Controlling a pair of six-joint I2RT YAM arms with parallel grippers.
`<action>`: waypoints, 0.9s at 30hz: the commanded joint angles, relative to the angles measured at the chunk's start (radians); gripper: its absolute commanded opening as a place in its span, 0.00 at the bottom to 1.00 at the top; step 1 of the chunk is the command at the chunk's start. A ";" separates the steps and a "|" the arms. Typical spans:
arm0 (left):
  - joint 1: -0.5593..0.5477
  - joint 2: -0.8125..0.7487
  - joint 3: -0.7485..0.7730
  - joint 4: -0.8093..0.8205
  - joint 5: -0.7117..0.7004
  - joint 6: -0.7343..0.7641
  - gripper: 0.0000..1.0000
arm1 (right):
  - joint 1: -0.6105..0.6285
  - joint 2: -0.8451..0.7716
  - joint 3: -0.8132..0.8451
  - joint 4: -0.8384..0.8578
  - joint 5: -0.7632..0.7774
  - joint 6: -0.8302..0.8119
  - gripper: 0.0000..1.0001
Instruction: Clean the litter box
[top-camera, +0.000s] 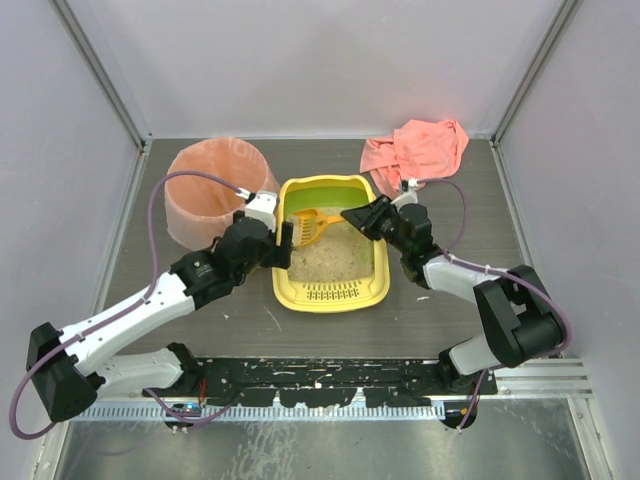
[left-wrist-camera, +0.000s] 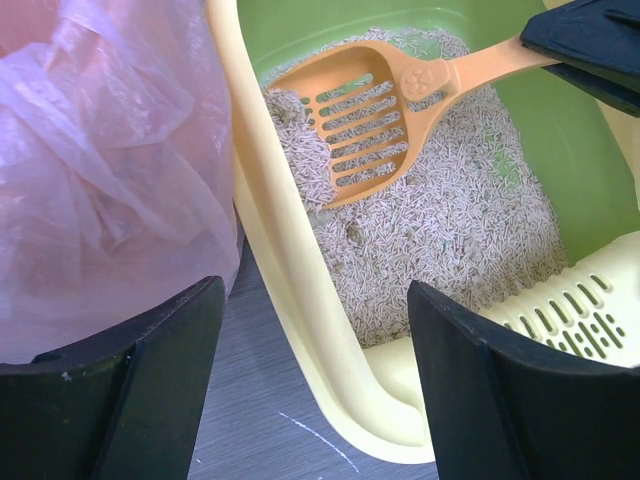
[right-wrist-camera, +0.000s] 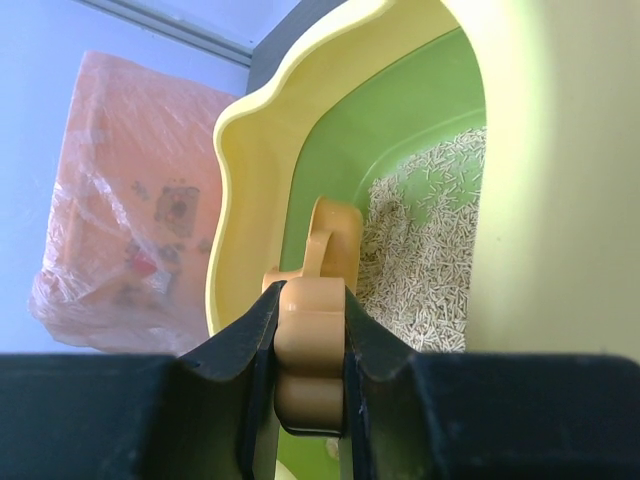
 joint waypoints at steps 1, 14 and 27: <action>0.008 -0.046 0.049 -0.020 -0.014 0.013 0.77 | -0.019 -0.085 -0.014 0.031 0.027 0.008 0.01; 0.007 -0.123 0.085 -0.092 -0.025 0.033 0.84 | -0.114 -0.285 -0.100 -0.020 -0.026 0.057 0.01; 0.007 -0.232 0.128 -0.167 -0.053 0.077 0.86 | -0.400 -0.219 -0.304 0.446 -0.353 0.460 0.01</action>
